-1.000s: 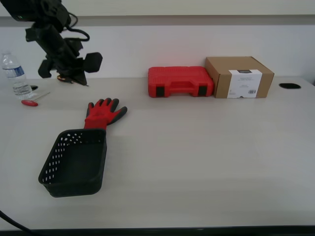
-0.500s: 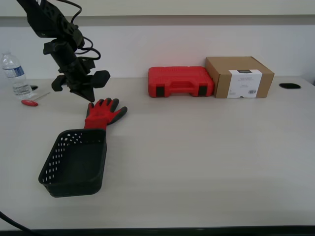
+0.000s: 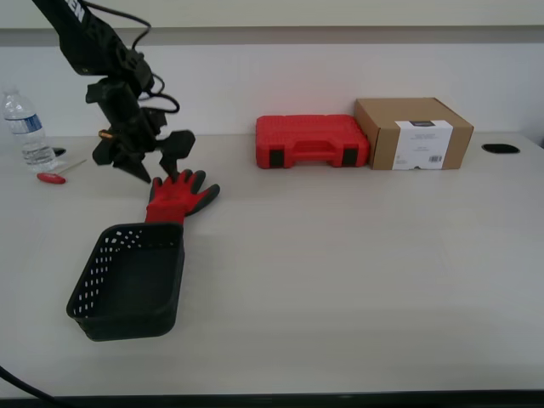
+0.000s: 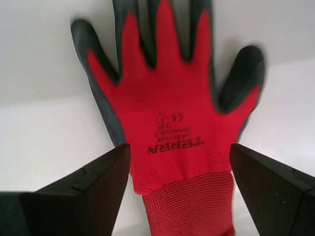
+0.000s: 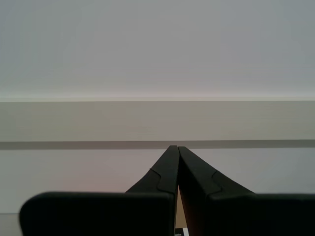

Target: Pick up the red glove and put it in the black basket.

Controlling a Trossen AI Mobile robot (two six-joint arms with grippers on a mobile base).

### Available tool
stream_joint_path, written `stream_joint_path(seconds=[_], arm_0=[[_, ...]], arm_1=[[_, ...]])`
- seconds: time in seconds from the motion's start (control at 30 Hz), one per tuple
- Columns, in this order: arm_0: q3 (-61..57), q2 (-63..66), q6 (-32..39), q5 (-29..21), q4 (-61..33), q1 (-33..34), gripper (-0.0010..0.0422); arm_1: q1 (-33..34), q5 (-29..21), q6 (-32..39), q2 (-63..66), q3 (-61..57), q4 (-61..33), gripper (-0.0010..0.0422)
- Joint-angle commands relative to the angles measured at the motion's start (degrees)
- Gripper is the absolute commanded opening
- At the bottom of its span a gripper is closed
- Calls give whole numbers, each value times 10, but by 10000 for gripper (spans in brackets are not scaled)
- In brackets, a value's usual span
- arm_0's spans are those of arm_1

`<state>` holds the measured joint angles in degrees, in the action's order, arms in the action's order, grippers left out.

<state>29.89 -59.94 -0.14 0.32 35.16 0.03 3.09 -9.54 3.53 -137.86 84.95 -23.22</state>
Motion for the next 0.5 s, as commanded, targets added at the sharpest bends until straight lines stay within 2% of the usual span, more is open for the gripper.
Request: stream_joint_path(seconds=[0.03,0.2,0.5], arm_0=[[1,0,2,0,2,0,0],[1,0,1,0,1,0,0],[0,0,2,0,2,0,0]], arm_1=[[4,1,-1,-47,22,-34,238],[6,1,-1,-120,82,-74,191],[14,14,1,-220,195,-172,204]])
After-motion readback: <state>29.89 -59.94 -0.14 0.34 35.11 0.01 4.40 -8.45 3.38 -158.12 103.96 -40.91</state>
